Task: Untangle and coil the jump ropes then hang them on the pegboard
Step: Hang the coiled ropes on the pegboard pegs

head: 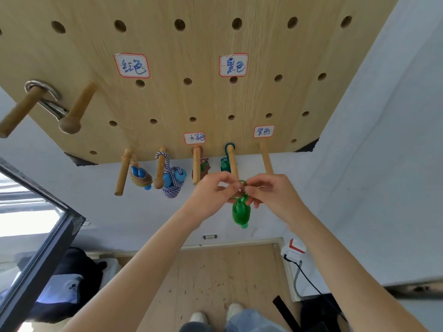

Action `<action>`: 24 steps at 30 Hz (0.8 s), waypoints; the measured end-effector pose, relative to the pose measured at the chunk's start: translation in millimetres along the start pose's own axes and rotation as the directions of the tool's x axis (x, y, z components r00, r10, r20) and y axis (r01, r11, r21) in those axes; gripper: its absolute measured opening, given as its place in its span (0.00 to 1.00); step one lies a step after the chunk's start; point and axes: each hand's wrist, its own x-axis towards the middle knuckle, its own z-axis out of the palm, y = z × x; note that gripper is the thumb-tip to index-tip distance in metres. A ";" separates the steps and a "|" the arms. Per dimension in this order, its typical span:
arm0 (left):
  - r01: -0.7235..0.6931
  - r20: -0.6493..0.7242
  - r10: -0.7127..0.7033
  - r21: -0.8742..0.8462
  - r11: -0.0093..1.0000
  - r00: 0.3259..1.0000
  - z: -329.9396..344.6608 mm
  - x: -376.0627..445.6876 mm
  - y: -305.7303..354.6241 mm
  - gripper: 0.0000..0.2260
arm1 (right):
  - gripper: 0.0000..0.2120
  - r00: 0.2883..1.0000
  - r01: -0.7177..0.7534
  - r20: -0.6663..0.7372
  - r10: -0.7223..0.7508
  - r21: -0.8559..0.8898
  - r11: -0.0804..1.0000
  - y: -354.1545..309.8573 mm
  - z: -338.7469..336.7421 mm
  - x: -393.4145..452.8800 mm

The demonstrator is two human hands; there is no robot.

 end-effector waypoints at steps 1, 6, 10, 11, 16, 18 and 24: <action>-0.006 -0.028 0.008 0.062 0.998 1.000 4.9 2.8 0.9 0.04 | 0.07 0.998 -0.014 -0.068 0.016 0.028 1.000 2.0 -4.2 -1.4; -0.052 -0.140 0.098 0.305 0.951 0.985 11.2 14.7 -2.3 0.06 | 0.04 0.964 -0.060 -0.263 0.049 -0.033 0.998 19.0 -26.5 -2.0; -0.083 -0.115 0.150 0.449 0.889 0.982 21.2 19.2 -3.3 0.08 | 0.05 0.943 -0.059 -0.332 0.008 -0.144 0.988 26.9 -36.9 7.9; -0.087 -0.126 0.164 0.466 0.880 0.978 23.2 20.0 -2.9 0.09 | 0.06 0.943 -0.064 -0.334 0.017 -0.130 0.989 27.8 -39.0 10.3; -0.131 -0.126 0.221 0.497 0.858 0.967 22.3 19.5 -6.5 0.10 | 0.07 0.958 -0.131 -0.238 0.160 0.134 0.982 26.9 -53.5 25.0; -0.130 -0.117 0.209 0.474 0.871 0.971 21.3 18.8 -6.6 0.10 | 0.05 0.967 -0.173 -0.151 0.205 0.202 0.964 22.9 -58.8 32.5; -0.124 -0.131 0.208 0.469 0.875 0.969 24.7 18.3 -8.2 0.10 | 0.06 0.963 -0.223 -0.121 0.242 0.154 0.963 7.9 -62.8 48.5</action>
